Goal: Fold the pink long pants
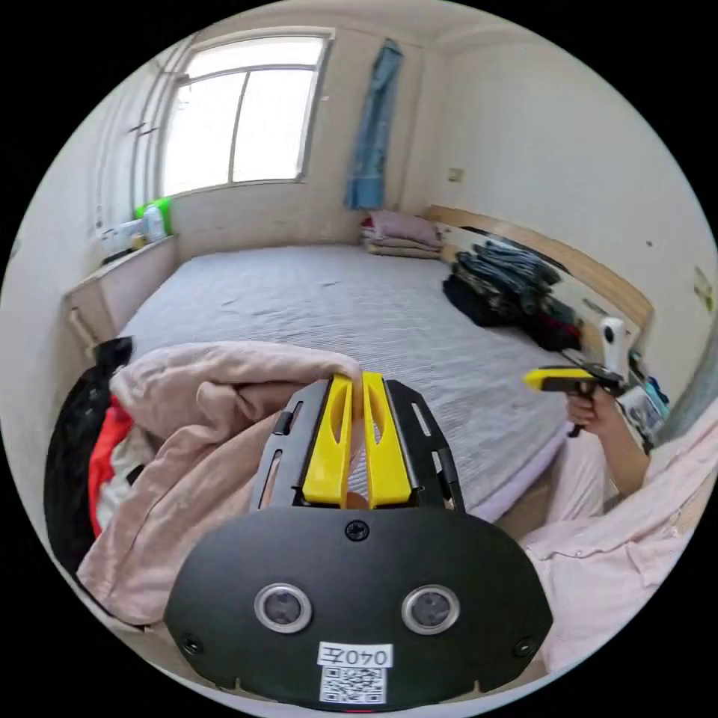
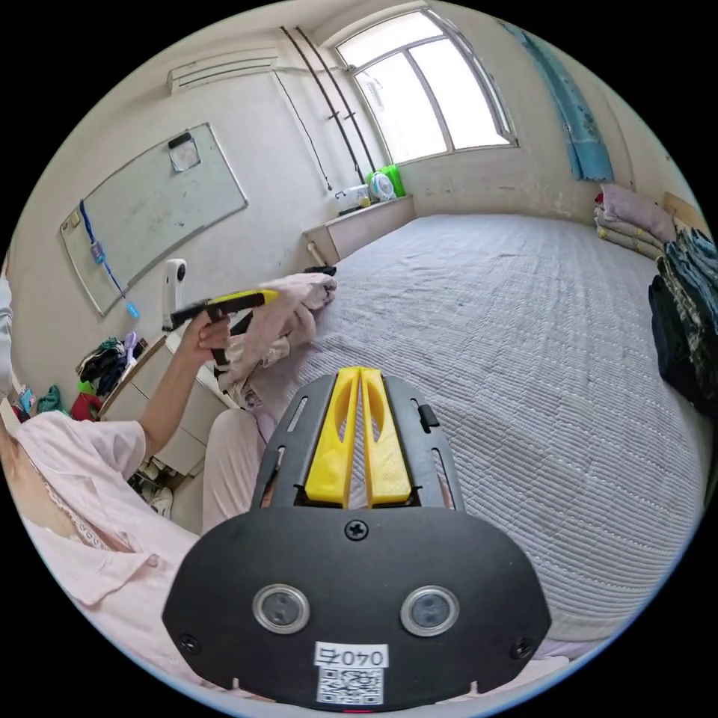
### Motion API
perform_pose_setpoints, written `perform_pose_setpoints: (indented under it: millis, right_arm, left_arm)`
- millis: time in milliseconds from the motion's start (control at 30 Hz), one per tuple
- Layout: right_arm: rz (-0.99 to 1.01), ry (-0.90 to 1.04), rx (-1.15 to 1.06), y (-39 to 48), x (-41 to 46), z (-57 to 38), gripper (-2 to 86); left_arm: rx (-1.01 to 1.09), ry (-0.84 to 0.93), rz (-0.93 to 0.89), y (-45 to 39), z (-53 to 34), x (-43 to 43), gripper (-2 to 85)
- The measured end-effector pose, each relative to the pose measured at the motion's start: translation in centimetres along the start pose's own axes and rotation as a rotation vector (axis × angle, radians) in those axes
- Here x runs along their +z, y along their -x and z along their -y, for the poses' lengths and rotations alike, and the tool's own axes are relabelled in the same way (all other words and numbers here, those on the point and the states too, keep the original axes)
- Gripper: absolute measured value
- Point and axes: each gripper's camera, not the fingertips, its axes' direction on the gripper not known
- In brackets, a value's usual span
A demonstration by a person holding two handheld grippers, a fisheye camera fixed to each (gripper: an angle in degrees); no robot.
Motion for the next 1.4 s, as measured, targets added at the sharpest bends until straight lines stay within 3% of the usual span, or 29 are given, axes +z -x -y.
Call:
perform_pose_setpoints:
  millis: [33, 100, 200, 300, 400, 500, 567, 700, 800, 933, 967, 1033, 1133, 1200, 1267, 1333, 1400]
  right_arm:
    - [-0.021, -0.027, -0.009, -0.1, -1.1, 0.6, -0.9]
    - [-0.078, -0.054, -0.035, -0.2, -2.9, 1.3, -0.9]
    - [-0.19, -0.03, -0.102, -0.7, -5.3, 2.0, -0.9]
    - [-0.266, 0.052, -0.128, -2.5, -6.1, 1.7, -0.6]
    - [-0.3, 0.121, -0.116, -5.3, -5.1, 1.2, 0.4]
    - [-0.324, 0.149, -0.036, -8.5, -3.0, 1.5, 6.0]
    - [-0.245, 0.197, 0.015, -11.1, -0.4, 3.0, 11.5]
    - [-0.059, 0.278, 0.131, -15.5, 4.9, 6.5, 14.1]
    - [0.032, 0.295, 0.258, -19.3, 9.4, 9.1, 15.6]
    - [0.297, 0.396, 0.459, -23.3, 17.4, 10.5, 15.9]
    - [0.372, 0.421, 0.519, -23.8, 19.4, 10.4, 8.8]
    - [0.435, 0.434, 0.551, -24.1, 20.8, 10.7, 3.1]
    - [0.416, 0.333, 0.499, -23.7, 17.3, 14.0, 0.4]
    - [0.289, 0.248, 0.429, -23.1, 12.2, 16.5, -0.1]
    - [0.079, 0.038, 0.378, -22.6, 2.7, 17.3, -0.5]
    - [-0.043, -0.159, 0.425, -23.1, -4.9, 15.3, -0.6]
    - [-0.144, -0.359, 0.501, -23.5, -11.7, 11.3, -0.6]
  left_arm:
    - [0.039, 0.002, -0.085, -2.3, 0.3, 1.1, -1.1]
    - [0.181, 0.05, -0.456, -11.6, 0.1, 5.1, -1.2]
    - [0.287, 0.187, -0.787, -21.6, -2.7, 8.3, -1.3]
    - [0.223, 0.286, -0.838, -24.5, -5.3, 9.7, -1.0]
    - [0.044, 0.204, -0.831, -21.1, -6.3, 8.1, -0.8]
    - [-0.114, 0.065, -0.61, -15.5, -6.6, 5.2, 0.4]
    - [-0.188, 0.042, -0.393, -12.5, -6.8, 4.1, 1.7]
    - [-0.25, 0.027, -0.009, -8.7, -6.2, 3.6, 5.6]
    - [-0.187, 0.141, 0.18, -8.7, -4.5, 6.5, 7.3]
    - [-0.15, 0.371, 0.175, -10.0, -3.8, 12.7, 6.3]
    - [-0.156, 0.504, 0.165, -10.8, -4.2, 15.2, 4.2]
    - [-0.026, 0.507, 0.264, -13.9, -4.2, 15.9, 1.0]
    - [0.087, 0.474, 0.326, -16.7, -3.1, 14.4, -0.6]
    - [0.005, 0.386, 0.21, -14.6, -1.0, 9.7, -0.8]
    - [-0.062, 0.313, 0.16, -12.2, 0.3, 5.4, -0.9]
    - [-0.094, 0.267, 0.266, -10.4, 0.8, 1.3, -0.9]
    - [-0.145, 0.239, 0.52, -8.1, 0.7, -3.4, -1.0]
